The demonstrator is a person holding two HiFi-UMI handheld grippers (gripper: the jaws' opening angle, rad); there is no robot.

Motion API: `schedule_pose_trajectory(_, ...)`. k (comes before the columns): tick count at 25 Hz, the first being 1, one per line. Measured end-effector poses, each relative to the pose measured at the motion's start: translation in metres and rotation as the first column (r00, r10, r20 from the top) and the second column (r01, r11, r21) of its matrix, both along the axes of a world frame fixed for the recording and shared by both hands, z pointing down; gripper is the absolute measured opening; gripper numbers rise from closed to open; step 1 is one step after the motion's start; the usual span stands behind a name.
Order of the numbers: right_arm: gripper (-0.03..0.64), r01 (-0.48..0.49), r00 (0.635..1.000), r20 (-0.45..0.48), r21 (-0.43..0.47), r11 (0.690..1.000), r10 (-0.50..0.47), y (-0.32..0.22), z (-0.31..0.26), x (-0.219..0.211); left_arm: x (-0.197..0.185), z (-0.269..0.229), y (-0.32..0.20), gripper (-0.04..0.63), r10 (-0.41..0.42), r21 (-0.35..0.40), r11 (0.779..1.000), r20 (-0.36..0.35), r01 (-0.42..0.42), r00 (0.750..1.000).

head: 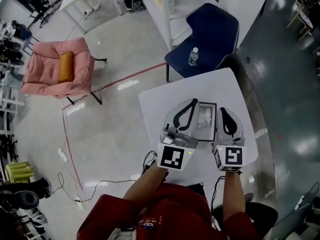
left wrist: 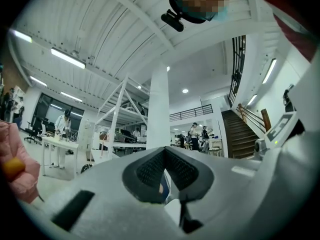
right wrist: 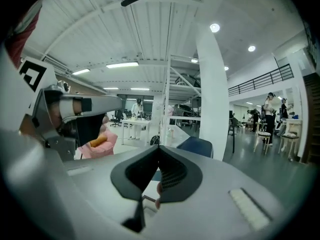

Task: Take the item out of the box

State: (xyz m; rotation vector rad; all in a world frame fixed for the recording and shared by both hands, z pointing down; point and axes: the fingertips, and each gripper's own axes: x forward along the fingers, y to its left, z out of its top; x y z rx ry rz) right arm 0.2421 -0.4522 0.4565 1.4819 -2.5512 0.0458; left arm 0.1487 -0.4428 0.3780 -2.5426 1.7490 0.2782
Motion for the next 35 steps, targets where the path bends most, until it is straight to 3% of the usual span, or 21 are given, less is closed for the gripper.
schedule_pose_trajectory(11,0.005,0.066,0.984,-0.157,-0.121,0.990,-0.085,-0.012,0.080,-0.010,-0.004,0.032,-0.006,0.002,0.003,-0.034,0.999,0.011,-0.002,1.000)
schedule_pose_trajectory(14,0.006,0.108,0.964,-0.226,-0.152,0.983,-0.141,-0.013,0.103,-0.013,0.000,0.048,-0.007,0.002,0.037,-0.065,0.997,0.105,-0.031,0.994)
schedule_pose_trajectory(16,0.025,0.152,0.938,-0.284,-0.179,0.972,-0.199,-0.013,0.120,-0.019,-0.001,0.052,-0.011,0.002,0.035,-0.070,0.997,0.094,-0.028,0.995)
schedule_pose_trajectory(23,0.044,0.269,0.791,-0.491,-0.259,0.928,-0.366,-0.003,0.160,-0.034,0.001,0.057,-0.014,0.002,0.058,-0.095,0.995,0.154,-0.044,0.986)
schedule_pose_trajectory(30,0.054,0.353,0.543,-0.672,-0.361,0.863,-0.504,-0.003,0.209,-0.035,-0.004,0.070,-0.020,0.002,0.049,-0.124,0.992,0.156,-0.030,0.987)
schedule_pose_trajectory(35,0.064,0.376,0.416,-0.717,-0.424,0.824,-0.559,0.000,0.234,-0.039,-0.015,0.071,-0.019,0.002,0.036,-0.127,0.992,0.137,-0.018,0.990)
